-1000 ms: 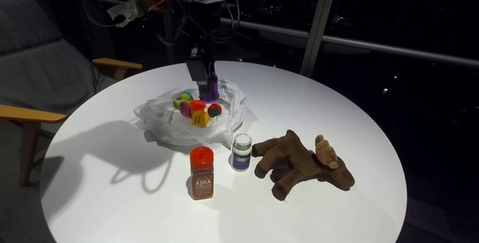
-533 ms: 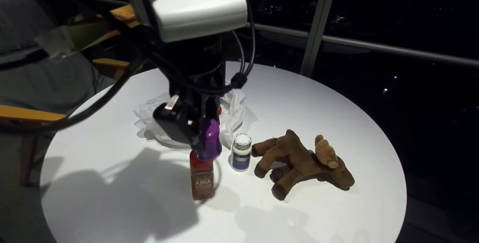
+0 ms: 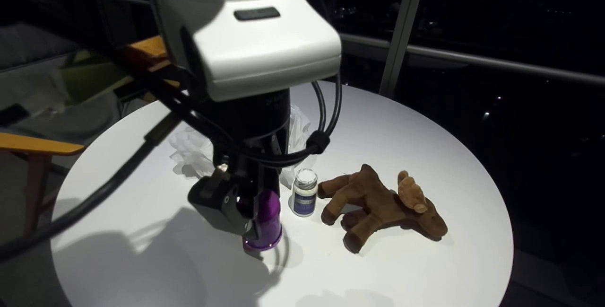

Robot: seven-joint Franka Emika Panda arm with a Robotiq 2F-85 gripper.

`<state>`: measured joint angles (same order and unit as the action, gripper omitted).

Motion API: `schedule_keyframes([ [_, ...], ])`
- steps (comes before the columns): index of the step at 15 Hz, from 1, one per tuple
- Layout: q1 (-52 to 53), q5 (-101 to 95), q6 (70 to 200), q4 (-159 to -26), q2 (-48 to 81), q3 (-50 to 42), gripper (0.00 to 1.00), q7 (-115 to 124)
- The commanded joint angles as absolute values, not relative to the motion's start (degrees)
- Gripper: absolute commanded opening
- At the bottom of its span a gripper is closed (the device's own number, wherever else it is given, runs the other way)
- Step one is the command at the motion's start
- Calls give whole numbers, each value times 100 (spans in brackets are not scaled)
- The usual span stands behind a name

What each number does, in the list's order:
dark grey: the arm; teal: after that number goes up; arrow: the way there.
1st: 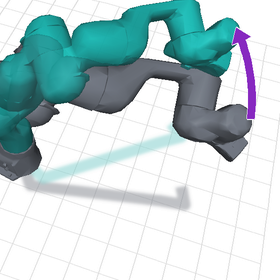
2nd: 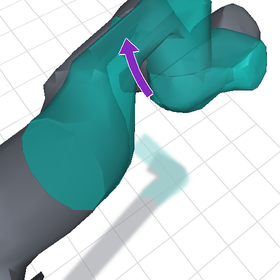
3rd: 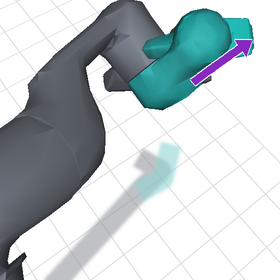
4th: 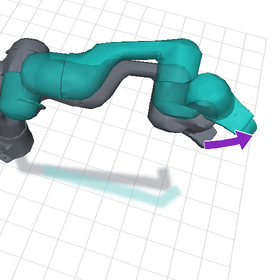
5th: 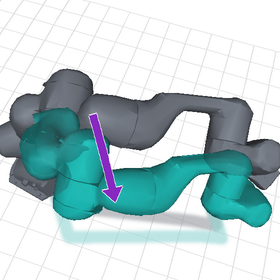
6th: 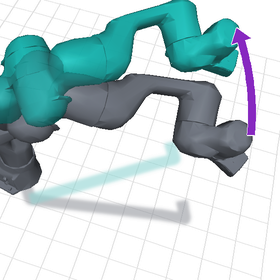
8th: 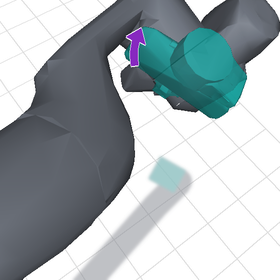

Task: Remove the objects from the plastic and put them on the table.

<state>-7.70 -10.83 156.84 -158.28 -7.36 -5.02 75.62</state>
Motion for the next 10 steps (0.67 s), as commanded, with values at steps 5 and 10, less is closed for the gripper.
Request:
schedule_keyframes([
  [5,-674,-1848,15318,-14661,644,-446,26,7755],
  [10,-578,-1336,15721,-14134,1250,-801,26,7556],
])
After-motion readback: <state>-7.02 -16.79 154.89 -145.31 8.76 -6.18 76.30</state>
